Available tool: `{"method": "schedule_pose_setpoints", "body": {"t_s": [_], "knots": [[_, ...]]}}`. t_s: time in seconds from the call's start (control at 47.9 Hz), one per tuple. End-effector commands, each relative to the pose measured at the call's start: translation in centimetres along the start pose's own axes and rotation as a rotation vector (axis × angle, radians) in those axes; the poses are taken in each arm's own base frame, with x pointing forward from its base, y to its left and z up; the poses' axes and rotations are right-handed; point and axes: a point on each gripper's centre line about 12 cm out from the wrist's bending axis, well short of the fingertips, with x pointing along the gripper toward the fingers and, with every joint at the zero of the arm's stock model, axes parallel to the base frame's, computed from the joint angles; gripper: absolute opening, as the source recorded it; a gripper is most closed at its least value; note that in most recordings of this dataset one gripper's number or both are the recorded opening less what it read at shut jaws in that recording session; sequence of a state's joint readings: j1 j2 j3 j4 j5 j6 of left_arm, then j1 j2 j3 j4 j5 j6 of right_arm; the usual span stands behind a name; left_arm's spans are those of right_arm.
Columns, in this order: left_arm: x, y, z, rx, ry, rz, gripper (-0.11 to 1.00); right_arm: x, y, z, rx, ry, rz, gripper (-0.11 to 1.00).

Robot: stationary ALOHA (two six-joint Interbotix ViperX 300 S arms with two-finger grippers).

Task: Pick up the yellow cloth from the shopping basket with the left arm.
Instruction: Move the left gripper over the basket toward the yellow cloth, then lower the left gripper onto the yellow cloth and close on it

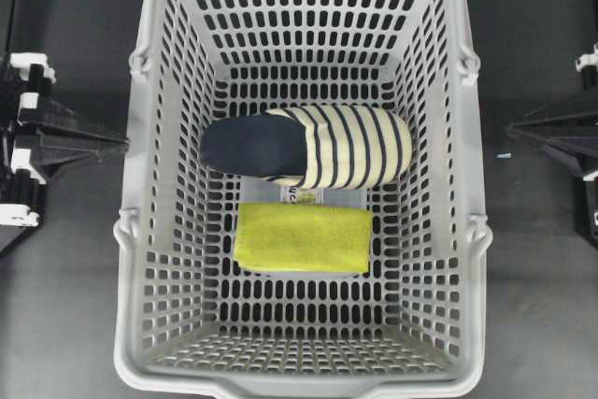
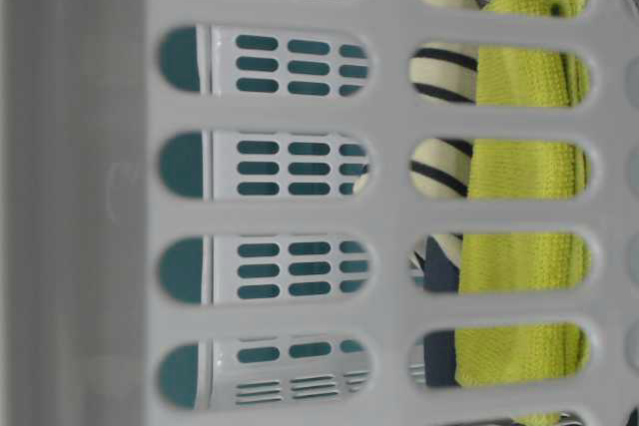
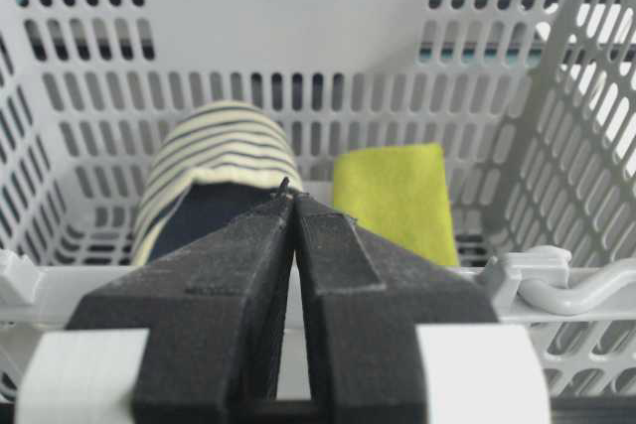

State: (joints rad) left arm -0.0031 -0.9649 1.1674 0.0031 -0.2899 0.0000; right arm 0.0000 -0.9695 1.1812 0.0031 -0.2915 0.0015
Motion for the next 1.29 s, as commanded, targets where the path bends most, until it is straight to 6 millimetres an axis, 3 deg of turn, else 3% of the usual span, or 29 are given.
{"method": "schedule_pose_setpoints", "body": {"t_s": [0.0, 0.188, 0.417, 0.542, 0.668, 0.876, 0.939, 1.001, 1.189, 1.273], "knots": [[0.5, -0.3, 1.9, 0.021, -0.032, -0.021, 0.06, 0.4, 0.0, 0.6, 0.012, -0.011, -0.001, 0.00], [2.2, -0.3, 4.3, -0.001, 0.077, -0.016, 0.00, 0.5, 0.0, 0.5, 0.058, 0.015, -0.003, -0.01], [6.2, -0.7, 7.9, 0.018, 0.343, -0.024, 0.00, 0.7, 0.0, 0.6, 0.078, 0.075, -0.004, 0.00], [8.9, -1.1, 8.8, 0.021, 0.473, -0.032, 0.00, 0.7, 0.0, 0.4, 0.076, 0.113, -0.005, 0.02], [11.7, -1.5, 8.2, 0.024, 0.626, -0.034, 0.00, 0.6, 0.0, 0.4, 0.076, 0.116, -0.006, 0.21], [16.6, -2.1, 5.8, 0.017, 0.816, -0.030, 0.02, 0.6, 0.0, 0.5, 0.076, 0.109, -0.006, 0.71], [18.0, -2.3, 5.0, 0.016, 0.867, -0.032, 0.08, 0.5, 0.0, 0.5, 0.075, 0.107, -0.006, 0.74], [19.6, -2.6, 3.8, 0.022, 0.922, -0.034, 0.22, 0.5, 0.0, 0.5, 0.076, 0.107, -0.008, 0.73], [23.3, -4.0, -0.4, 0.042, 1.042, -0.056, 0.78, 0.5, -0.1, 0.5, 0.076, 0.107, -0.009, 0.72], [24.4, -4.3, -2.6, 0.042, 1.088, -0.054, 0.89, 0.4, -0.1, 0.6, 0.076, 0.103, -0.009, 0.71]]}}
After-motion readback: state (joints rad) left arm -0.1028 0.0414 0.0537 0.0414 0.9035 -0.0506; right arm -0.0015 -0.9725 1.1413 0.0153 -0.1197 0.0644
